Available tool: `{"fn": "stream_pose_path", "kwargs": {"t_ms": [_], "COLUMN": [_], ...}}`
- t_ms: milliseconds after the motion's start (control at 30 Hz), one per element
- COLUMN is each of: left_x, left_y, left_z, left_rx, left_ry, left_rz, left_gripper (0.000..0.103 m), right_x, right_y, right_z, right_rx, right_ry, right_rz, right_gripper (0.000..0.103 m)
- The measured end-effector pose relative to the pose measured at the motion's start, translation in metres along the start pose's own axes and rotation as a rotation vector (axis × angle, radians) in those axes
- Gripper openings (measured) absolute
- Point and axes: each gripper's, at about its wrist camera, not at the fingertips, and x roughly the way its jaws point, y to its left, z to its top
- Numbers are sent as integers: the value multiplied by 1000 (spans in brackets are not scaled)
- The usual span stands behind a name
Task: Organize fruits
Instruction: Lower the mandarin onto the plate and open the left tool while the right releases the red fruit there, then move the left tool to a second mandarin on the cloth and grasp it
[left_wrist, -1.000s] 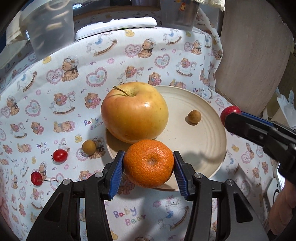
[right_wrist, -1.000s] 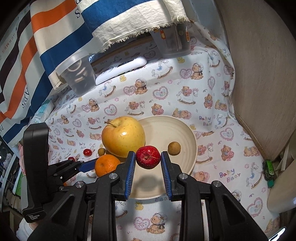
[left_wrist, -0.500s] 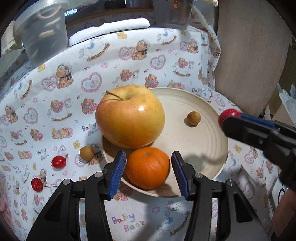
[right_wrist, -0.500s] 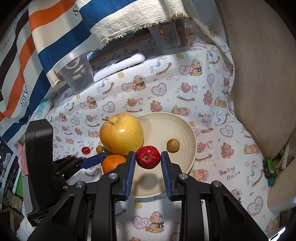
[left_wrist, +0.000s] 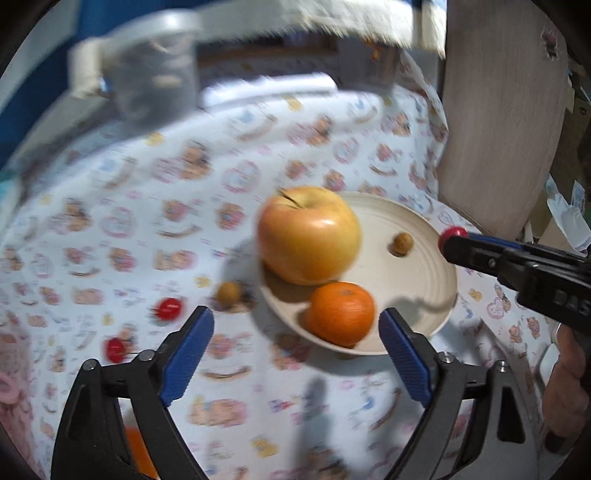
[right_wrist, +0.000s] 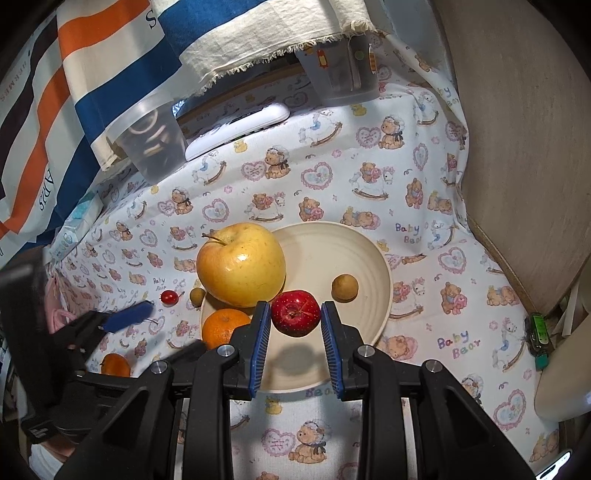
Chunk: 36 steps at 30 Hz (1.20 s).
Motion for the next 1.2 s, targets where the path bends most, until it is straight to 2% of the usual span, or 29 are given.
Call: {"fn": "stream_pose_path", "kwargs": {"t_ms": [67,167,300,500,633,767,833,867,900,933,1200], "left_x": [-13,-25,-32,-33,-31,-31,-31,-32,-34,-36,-72], "left_y": [10,24,39,50,58,61,63,64,65,66,78], "left_z": [-2,-4,-7,-15,-18,-19,-18,-18,-17,-17,-21], "left_rx": [-8,-43,-89,-91,-112,-116,-121,-123,-126,-129,-150], "left_ry": [-39,-72,-74,-88,-80,-82,-84,-85,-88,-93,-196], "left_rz": [20,16,1,43,36,38,36,37,38,38,93], "left_gripper": [103,103,103,103,103,103,103,103,103,103,103], "right_x": [4,12,25,45,53,52,52,52,51,48,20], "right_y": [2,6,8,20,28,31,31,30,29,28,36], "right_z": [1,0,-2,-9,-14,-16,-16,-16,-15,-14,-9], "right_rx": [-11,-31,-48,-97,-131,-146,-143,-140,-133,-130,-156], "right_ry": [12,42,96,168,199,190,189,189,180,165,36], "right_rz": [-10,-35,-46,-27,-24,-33,-34,-30,-23,-17,22], "right_gripper": [29,29,29,29,29,29,33,42,57,60,61]}}
